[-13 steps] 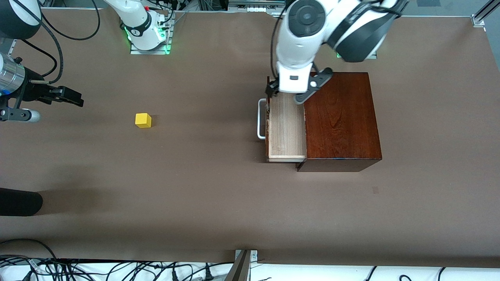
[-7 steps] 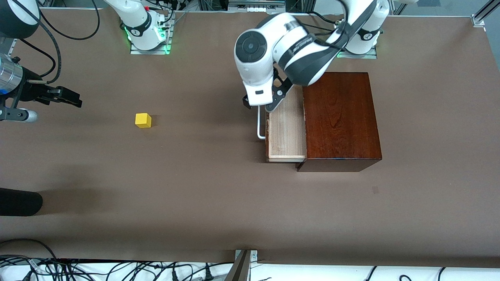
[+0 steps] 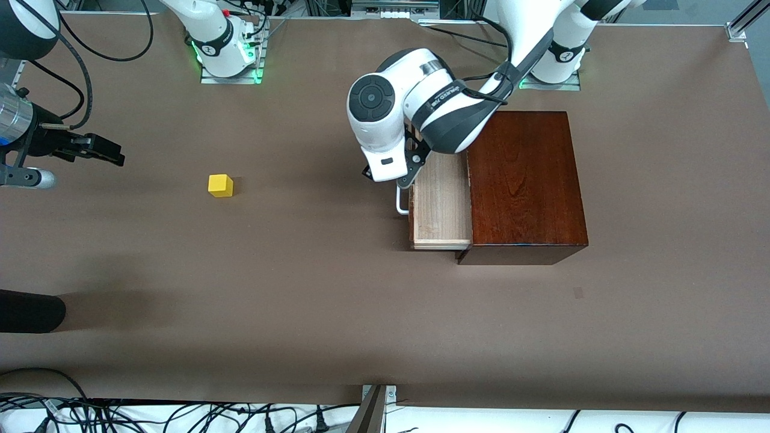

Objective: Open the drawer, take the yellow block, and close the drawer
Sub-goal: 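Move the left gripper to the open drawer front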

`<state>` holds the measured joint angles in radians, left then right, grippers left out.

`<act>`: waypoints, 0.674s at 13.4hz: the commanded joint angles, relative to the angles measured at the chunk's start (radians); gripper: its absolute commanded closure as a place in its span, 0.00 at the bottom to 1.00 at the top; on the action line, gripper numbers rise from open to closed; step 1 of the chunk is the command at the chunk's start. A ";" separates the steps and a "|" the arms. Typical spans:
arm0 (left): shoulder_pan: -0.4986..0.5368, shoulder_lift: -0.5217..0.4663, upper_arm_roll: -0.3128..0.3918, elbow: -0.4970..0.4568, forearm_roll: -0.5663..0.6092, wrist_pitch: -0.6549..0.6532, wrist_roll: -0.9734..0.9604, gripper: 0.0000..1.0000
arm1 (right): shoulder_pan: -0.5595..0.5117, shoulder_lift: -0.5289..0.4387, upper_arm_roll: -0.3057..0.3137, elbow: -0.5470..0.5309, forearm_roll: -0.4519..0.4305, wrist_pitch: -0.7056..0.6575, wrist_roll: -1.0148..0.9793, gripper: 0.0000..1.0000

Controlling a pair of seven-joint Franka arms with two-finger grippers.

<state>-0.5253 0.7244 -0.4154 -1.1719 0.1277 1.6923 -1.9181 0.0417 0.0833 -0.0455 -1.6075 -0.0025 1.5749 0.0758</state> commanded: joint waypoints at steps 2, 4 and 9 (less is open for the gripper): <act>-0.039 0.049 0.021 0.041 0.026 0.000 -0.021 1.00 | 0.014 -0.011 -0.013 -0.002 -0.007 0.004 -0.001 0.00; -0.086 0.059 0.081 0.038 0.024 0.000 -0.019 1.00 | 0.015 -0.013 -0.008 0.001 -0.007 0.005 -0.001 0.00; -0.105 0.078 0.125 0.035 0.024 0.000 -0.021 1.00 | 0.015 -0.014 -0.013 0.004 -0.001 0.004 0.001 0.00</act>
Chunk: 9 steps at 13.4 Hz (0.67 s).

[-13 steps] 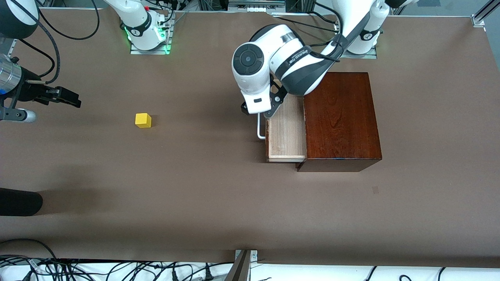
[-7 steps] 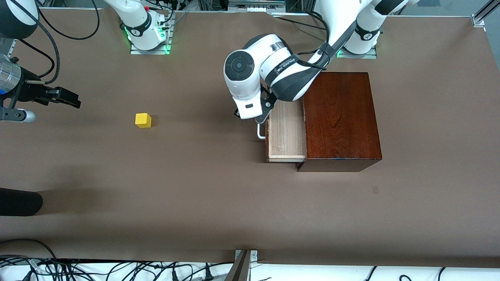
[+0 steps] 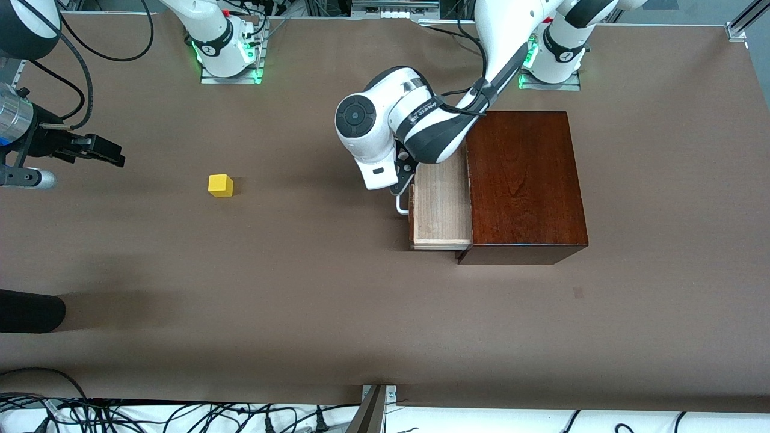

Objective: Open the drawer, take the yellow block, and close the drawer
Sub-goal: 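Move the left gripper to the open drawer front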

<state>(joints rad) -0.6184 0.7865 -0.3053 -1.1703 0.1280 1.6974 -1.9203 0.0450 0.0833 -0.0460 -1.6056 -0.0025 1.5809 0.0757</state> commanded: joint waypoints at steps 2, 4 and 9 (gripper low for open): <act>-0.014 0.017 0.032 0.029 0.025 -0.004 -0.017 1.00 | 0.012 -0.014 -0.012 0.009 0.001 -0.004 -0.001 0.00; -0.012 0.019 0.043 0.029 0.027 0.002 -0.016 1.00 | 0.012 -0.014 -0.012 0.010 0.001 -0.001 0.001 0.00; -0.004 0.008 0.065 0.021 0.045 0.002 0.000 1.00 | 0.012 -0.013 -0.012 0.010 0.003 0.002 0.006 0.00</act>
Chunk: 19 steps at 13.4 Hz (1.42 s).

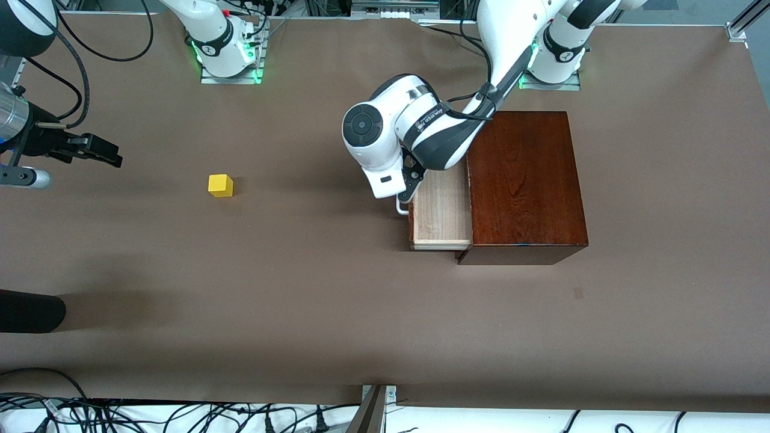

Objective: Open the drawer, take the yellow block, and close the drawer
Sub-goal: 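Move the left gripper to the open drawer front, then push the drawer into the wooden box with the left gripper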

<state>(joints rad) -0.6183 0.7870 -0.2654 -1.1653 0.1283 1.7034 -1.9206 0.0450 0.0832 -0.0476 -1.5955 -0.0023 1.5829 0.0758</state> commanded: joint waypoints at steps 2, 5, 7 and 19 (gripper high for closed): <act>0.000 0.003 0.025 0.016 0.060 -0.011 0.002 1.00 | 0.010 -0.013 -0.011 0.000 0.002 0.000 0.006 0.00; 0.006 -0.005 0.025 0.015 0.060 -0.036 0.015 1.00 | 0.012 -0.013 -0.011 0.000 0.002 -0.003 0.006 0.00; 0.026 -0.009 0.025 0.015 0.060 -0.048 0.015 1.00 | 0.012 -0.013 -0.011 0.000 0.004 -0.003 0.006 0.00; 0.144 -0.114 0.015 -0.100 0.057 -0.048 0.161 1.00 | 0.012 -0.013 -0.011 0.002 0.004 -0.001 0.006 0.00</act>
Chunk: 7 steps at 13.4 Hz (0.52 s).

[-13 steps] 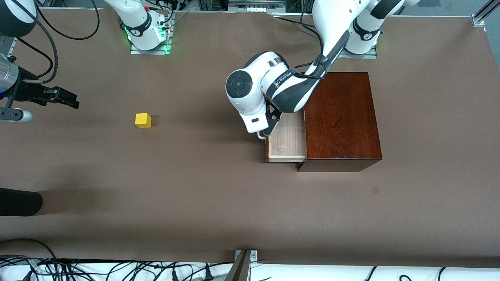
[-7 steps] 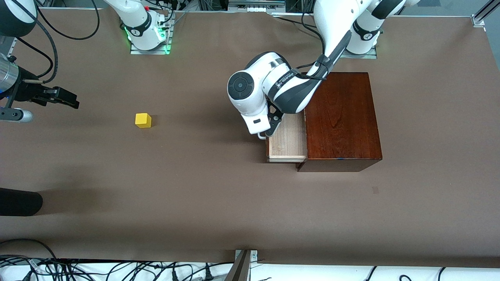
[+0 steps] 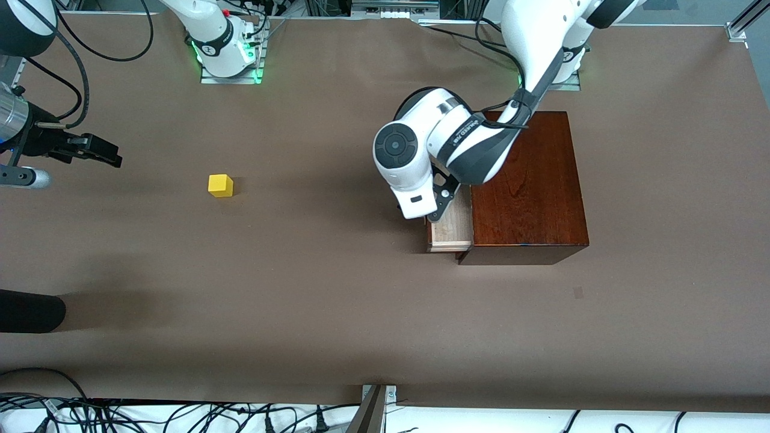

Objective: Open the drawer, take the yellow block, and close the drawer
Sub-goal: 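Push the drawer into the wooden box with the left gripper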

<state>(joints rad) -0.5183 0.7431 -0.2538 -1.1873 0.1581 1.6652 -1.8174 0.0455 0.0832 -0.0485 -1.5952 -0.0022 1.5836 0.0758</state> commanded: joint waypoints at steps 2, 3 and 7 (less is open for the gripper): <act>0.061 -0.074 0.002 -0.092 0.028 -0.008 0.075 1.00 | 0.011 -0.013 -0.010 0.001 0.004 -0.002 0.005 0.00; 0.069 -0.077 0.002 -0.100 0.028 -0.008 0.089 1.00 | 0.011 -0.013 -0.010 0.001 0.004 -0.002 0.005 0.00; 0.122 -0.103 0.001 -0.136 0.025 -0.002 0.165 1.00 | 0.011 -0.013 -0.010 0.001 0.004 -0.004 0.005 0.00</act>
<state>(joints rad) -0.4416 0.7007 -0.2578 -1.2559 0.1581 1.6632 -1.7176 0.0456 0.0832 -0.0486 -1.5951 -0.0022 1.5836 0.0758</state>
